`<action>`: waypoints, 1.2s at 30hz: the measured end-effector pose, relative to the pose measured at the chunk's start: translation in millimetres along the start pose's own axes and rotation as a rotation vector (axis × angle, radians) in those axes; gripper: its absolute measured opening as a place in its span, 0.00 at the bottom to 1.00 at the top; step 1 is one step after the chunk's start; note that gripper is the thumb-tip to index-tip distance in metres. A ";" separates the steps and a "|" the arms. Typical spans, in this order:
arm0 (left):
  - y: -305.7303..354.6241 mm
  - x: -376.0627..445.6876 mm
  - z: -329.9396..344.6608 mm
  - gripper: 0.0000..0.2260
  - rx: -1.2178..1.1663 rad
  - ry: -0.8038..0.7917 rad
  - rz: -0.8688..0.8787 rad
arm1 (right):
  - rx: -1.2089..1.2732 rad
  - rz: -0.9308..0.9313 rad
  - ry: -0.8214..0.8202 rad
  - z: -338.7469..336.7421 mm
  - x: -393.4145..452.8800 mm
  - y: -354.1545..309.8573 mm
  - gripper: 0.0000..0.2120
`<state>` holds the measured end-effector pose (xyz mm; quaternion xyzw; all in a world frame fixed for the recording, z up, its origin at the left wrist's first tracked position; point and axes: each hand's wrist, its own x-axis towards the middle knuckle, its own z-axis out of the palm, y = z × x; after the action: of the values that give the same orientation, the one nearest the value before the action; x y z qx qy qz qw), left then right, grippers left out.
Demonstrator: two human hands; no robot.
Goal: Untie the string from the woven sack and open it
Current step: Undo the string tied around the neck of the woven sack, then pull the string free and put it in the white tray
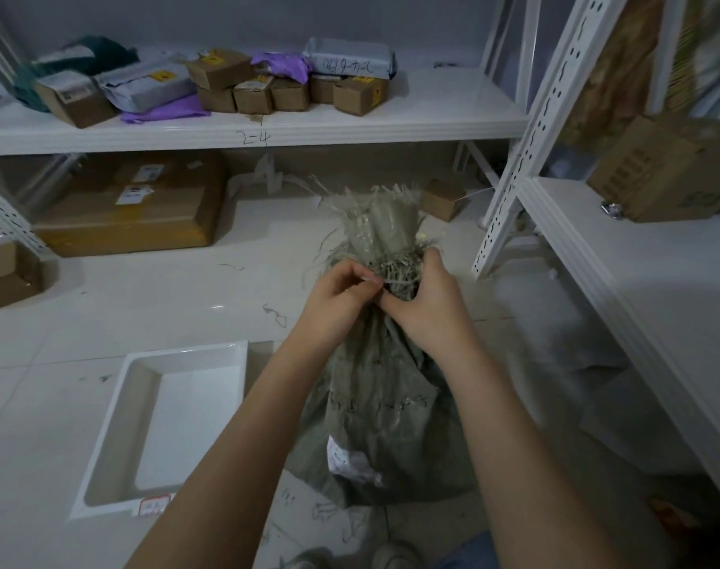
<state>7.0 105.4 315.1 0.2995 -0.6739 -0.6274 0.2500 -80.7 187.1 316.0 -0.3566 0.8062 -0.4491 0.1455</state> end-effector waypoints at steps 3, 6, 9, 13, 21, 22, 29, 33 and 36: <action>-15.3 5.6 -10.0 0.10 0.047 -0.016 -0.009 | -0.023 -0.022 -0.028 15.4 6.5 7.0 0.24; -36.4 11.2 -18.3 0.09 0.023 -0.050 0.006 | -0.115 -0.117 -0.047 25.4 17.7 19.3 0.26; -78.1 11.1 -21.7 0.07 0.044 -0.024 0.017 | -0.027 -0.061 -0.125 44.2 15.8 48.4 0.28; -151.8 2.6 -16.9 0.08 0.104 -0.014 -0.077 | 0.070 0.051 -0.296 82.4 6.0 107.0 0.32; -267.1 -18.0 -1.3 0.04 0.216 -0.124 -0.260 | -0.016 0.234 -0.391 146.7 -31.6 209.4 0.28; -275.3 -20.7 0.1 0.05 0.231 -0.147 -0.281 | -0.033 0.248 -0.397 150.3 -36.3 217.0 0.29; -272.8 -24.7 -4.0 0.08 0.274 -0.201 -0.318 | -0.014 0.373 -0.406 146.6 -50.1 242.1 0.32; -239.0 -21.4 -21.6 0.09 0.144 -0.031 -0.378 | -0.007 0.424 -0.448 130.5 -44.5 230.6 0.36; -206.5 -23.9 -41.3 0.07 0.076 0.068 -0.333 | -0.072 0.442 -0.489 118.3 -40.0 209.3 0.43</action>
<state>71.6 86.9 114.1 0.4371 -0.6294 -0.6238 0.1538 -80.0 213.6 73.7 -0.2750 0.8208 -0.2789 0.4158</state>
